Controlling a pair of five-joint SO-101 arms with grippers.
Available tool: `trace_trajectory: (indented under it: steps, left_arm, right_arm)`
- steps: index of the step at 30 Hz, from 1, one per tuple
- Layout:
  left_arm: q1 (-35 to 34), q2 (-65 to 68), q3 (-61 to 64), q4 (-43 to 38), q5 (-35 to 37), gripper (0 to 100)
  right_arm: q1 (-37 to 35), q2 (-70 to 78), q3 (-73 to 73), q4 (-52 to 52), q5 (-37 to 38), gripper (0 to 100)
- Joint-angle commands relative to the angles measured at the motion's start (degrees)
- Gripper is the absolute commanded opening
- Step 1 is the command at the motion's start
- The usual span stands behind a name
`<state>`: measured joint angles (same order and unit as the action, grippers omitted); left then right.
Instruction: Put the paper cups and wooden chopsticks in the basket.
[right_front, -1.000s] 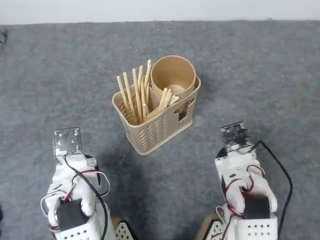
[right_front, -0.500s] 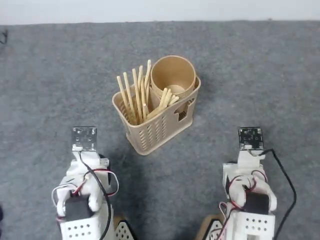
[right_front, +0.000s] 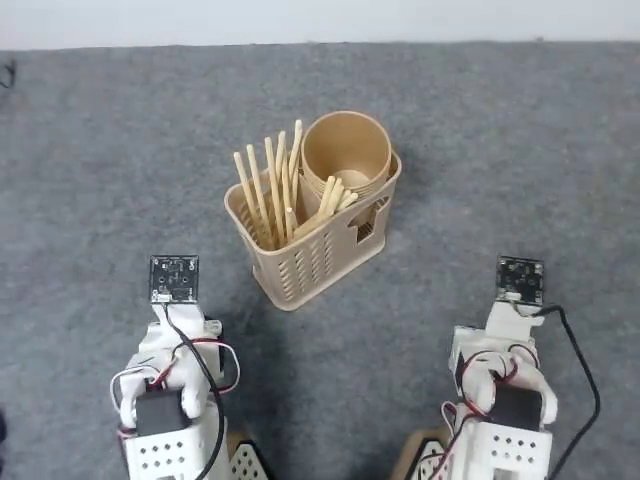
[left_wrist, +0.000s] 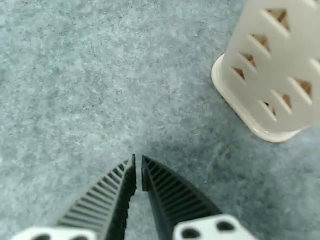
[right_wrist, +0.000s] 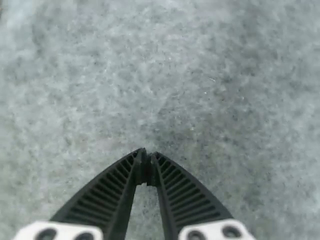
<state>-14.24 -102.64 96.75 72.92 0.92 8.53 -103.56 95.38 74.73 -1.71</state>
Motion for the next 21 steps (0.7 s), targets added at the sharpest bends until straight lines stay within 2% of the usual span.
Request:
trace_trajectory:
  steps: [1,4,9,15,21]
  left_arm:
    - [0.26,-0.44,-0.31,-1.32,0.26,1]
    - [1.05,-0.44,-0.40,-1.32,0.26,1]
    - [6.33,-0.44,-0.31,-1.32,0.18,1]
    - [0.26,-0.44,-0.40,-1.32,0.53,1]
    - [0.35,-0.44,-0.40,-1.32,0.53,1]
  right_arm:
    - [0.66,-0.31,0.97,0.22,-2.37,0.6]
    - [-2.42,-0.31,0.97,0.22,-2.37,0.6]
    - [-17.27,0.04,0.97,0.04,-2.64,0.6]
    - [-13.05,-0.13,0.97,0.04,-2.46,0.6]
    - [-13.05,-0.04,0.97,0.04,-2.46,0.6]
